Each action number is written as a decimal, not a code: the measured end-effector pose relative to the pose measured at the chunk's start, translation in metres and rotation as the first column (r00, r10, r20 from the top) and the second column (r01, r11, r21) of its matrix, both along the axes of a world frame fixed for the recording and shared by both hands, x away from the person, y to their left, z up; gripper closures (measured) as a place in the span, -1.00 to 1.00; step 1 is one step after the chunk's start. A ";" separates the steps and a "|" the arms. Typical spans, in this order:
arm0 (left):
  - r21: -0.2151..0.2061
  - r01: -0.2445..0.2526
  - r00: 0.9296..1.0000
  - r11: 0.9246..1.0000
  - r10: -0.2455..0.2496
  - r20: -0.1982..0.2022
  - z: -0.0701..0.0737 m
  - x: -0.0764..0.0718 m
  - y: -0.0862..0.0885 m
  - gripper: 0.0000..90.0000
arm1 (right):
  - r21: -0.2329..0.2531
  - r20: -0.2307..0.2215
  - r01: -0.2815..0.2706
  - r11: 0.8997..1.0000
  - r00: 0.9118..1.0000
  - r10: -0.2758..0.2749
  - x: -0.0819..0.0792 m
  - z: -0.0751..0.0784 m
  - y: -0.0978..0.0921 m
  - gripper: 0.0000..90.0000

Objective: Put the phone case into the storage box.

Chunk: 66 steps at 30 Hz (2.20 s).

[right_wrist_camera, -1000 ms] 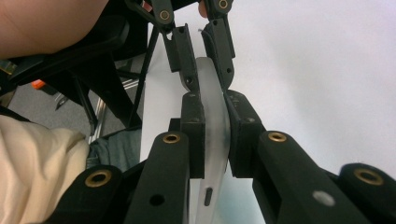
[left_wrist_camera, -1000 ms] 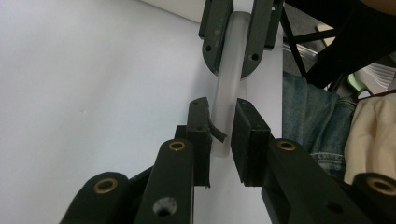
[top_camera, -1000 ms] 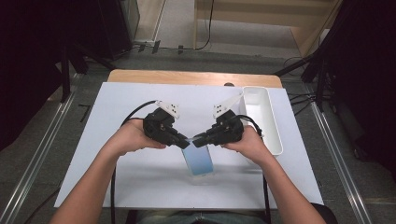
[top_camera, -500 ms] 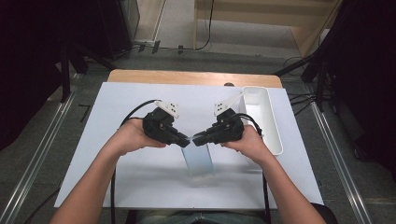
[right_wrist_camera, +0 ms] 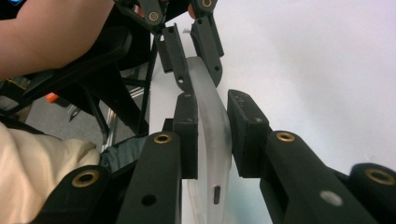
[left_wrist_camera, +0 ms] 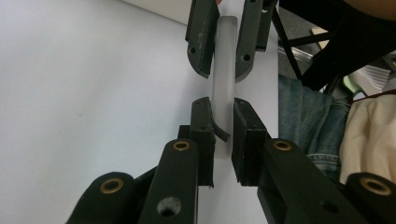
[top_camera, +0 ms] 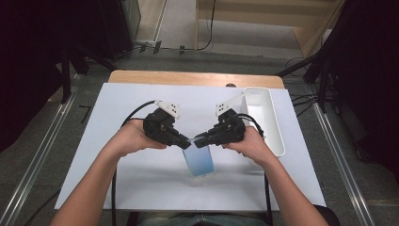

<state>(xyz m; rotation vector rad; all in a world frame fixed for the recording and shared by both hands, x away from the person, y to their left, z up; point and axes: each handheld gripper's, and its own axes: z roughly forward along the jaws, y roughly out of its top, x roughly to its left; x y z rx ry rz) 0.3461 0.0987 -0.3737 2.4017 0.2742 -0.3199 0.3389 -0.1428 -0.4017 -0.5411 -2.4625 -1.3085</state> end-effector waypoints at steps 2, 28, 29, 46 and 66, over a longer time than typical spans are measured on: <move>0.005 0.006 1.000 1.000 -0.006 -0.008 0.000 0.000 -0.001 0.78 | 0.002 0.002 -0.001 1.000 1.000 0.001 0.000 0.000 0.000 0.56; 0.019 -0.194 0.972 0.981 0.195 -0.132 0.004 0.017 0.012 0.78 | 0.035 0.085 0.288 0.957 0.953 -0.290 -0.004 0.010 -0.021 -0.32; 0.018 -0.206 0.969 0.978 0.207 -0.137 0.004 0.017 0.012 0.78 | 0.039 0.094 0.291 0.956 0.951 -0.294 -0.004 0.009 -0.022 -0.32; 0.013 -0.328 0.932 0.945 0.326 -0.158 0.007 0.025 0.022 0.78 | 0.048 0.123 0.358 0.932 0.924 -0.361 -0.013 0.004 -0.035 -0.51; 0.069 -0.477 0.858 0.876 0.481 -0.181 0.008 0.044 0.024 0.78 | -0.027 0.140 0.379 0.925 0.917 -0.372 -0.027 -0.008 -0.029 -0.56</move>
